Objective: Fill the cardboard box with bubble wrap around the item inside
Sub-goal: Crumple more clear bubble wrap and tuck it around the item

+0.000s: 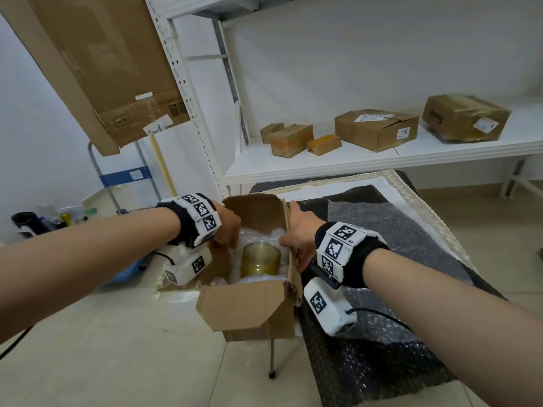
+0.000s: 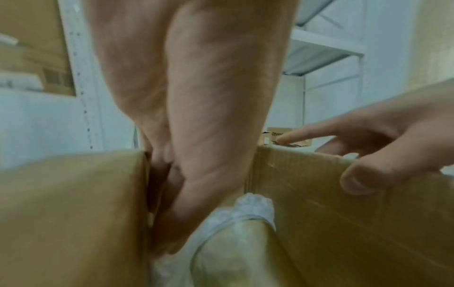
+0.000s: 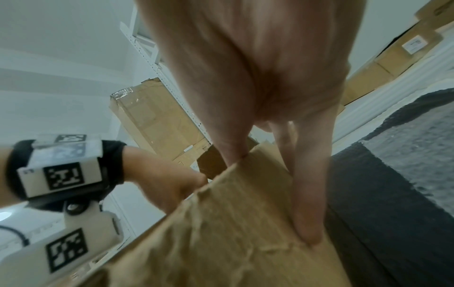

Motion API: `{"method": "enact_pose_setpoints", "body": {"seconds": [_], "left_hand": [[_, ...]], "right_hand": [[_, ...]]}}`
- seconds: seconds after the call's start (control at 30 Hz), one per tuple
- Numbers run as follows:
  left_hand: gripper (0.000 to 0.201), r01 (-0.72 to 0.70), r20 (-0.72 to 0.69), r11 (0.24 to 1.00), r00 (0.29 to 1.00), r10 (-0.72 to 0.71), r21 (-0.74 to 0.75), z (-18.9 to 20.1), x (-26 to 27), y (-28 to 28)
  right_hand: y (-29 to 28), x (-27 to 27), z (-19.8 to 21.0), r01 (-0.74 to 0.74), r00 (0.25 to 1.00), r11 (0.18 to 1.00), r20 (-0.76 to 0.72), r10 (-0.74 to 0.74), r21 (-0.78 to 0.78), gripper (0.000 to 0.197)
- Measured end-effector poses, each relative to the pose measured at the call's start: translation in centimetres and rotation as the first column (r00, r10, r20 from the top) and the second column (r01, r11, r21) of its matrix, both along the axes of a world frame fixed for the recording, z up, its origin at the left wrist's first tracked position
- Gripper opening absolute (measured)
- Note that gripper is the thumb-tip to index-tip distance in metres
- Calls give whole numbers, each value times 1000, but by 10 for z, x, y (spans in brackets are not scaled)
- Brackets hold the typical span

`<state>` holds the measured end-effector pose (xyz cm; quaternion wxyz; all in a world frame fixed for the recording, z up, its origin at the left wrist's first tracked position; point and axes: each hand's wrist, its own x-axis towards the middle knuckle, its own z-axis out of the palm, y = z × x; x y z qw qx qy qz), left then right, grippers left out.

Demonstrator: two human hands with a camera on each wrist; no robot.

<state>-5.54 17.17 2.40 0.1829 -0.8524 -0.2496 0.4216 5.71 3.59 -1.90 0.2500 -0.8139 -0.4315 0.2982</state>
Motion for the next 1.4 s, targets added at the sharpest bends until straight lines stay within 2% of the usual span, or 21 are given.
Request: {"method": "enact_pose_setpoints", "body": {"seconds": [0.07, 0.17, 0.23, 0.33, 0.37, 0.53, 0.6, 0.63, 0.7, 0.73, 0.8, 0.9, 0.97, 1.0, 1.03, 1.1, 1.17, 1.2, 1.4], "left_hand": [[49, -18, -147, 1000, 989, 17, -6, -10, 1, 3], [52, 16, -287, 1000, 958, -16, -2, -19, 1, 7], [49, 17, -216, 998, 976, -28, -53, -15, -1, 6], [37, 142, 26, 978, 990, -139, -156, -10, -6, 10], [37, 150, 36, 974, 989, -146, -169, -12, -9, 9], [47, 48, -165, 988, 984, -73, -150, -24, -16, 0], [53, 127, -326, 984, 932, -161, -123, -30, -8, 0], [60, 112, -392, 986, 908, -151, -121, -35, -5, -1], [75, 28, -414, 998, 909, -48, -55, -56, 1, 12], [73, -5, -415, 999, 910, -16, -50, -64, 3, 20], [57, -85, -348, 996, 935, 67, -36, -62, 3, 21], [43, -226, -224, 952, 958, 179, -206, -28, 0, -6], [23, -262, -59, 919, 965, 256, -295, -5, 1, -18], [18, -222, 52, 922, 967, 250, -316, 3, 6, -19], [22, -184, 137, 922, 960, 242, -341, 14, 10, -20], [45, -132, 210, 935, 955, 209, -329, 25, 19, -20], [66, -146, 186, 930, 958, 218, -338, 32, 28, -28], [71, -178, 153, 926, 959, 239, -332, 32, 32, -36], [68, -135, 87, 976, 985, 151, -174, 5, 56, -42]], "right_hand": [[1, -3, 0, -13, 1000, 1000, 10, 13, 2, 84], [3, -7, -2, -35, 998, 999, 49, 35, 6, 93], [3, -8, -1, -41, 998, 999, 57, 41, 7, 94], [1, -4, 0, -37, 998, 999, 50, 37, 4, 89], [0, -3, 0, -34, 999, 999, 43, 34, 3, 87], [2, -5, -1, -70, 997, 997, 37, 70, 7, 90], [3, -4, -1, -82, 996, 997, 40, 81, 12, 92], [3, -3, -1, -91, 995, 996, 36, 91, 12, 91], [1, 0, 0, -110, 994, 994, 15, 110, 10, 89], [0, 1, 0, -114, 993, 993, 5, 114, 10, 87], [0, 3, 0, -113, 994, 993, -5, 113, 19, 84], [1, 2, -1, -118, 993, 993, 7, 118, 28, 93], [0, 1, -1, -116, 993, 993, 26, 115, 19, 96], [0, 2, -2, -105, 994, 994, 30, 104, 15, 94], [-1, 3, -2, -94, 995, 996, 27, 94, 9, 92], [-2, 2, 1, -77, 997, 997, 17, 77, -1, 86], [-5, -1, 5, -87, 996, 996, 9, 87, -3, 89], [-7, -1, 8, -101, 995, 995, -8, 101, -2, 93], [-23, 3, 11, -167, 975, 986, -149, 166, 10, 95]]}}
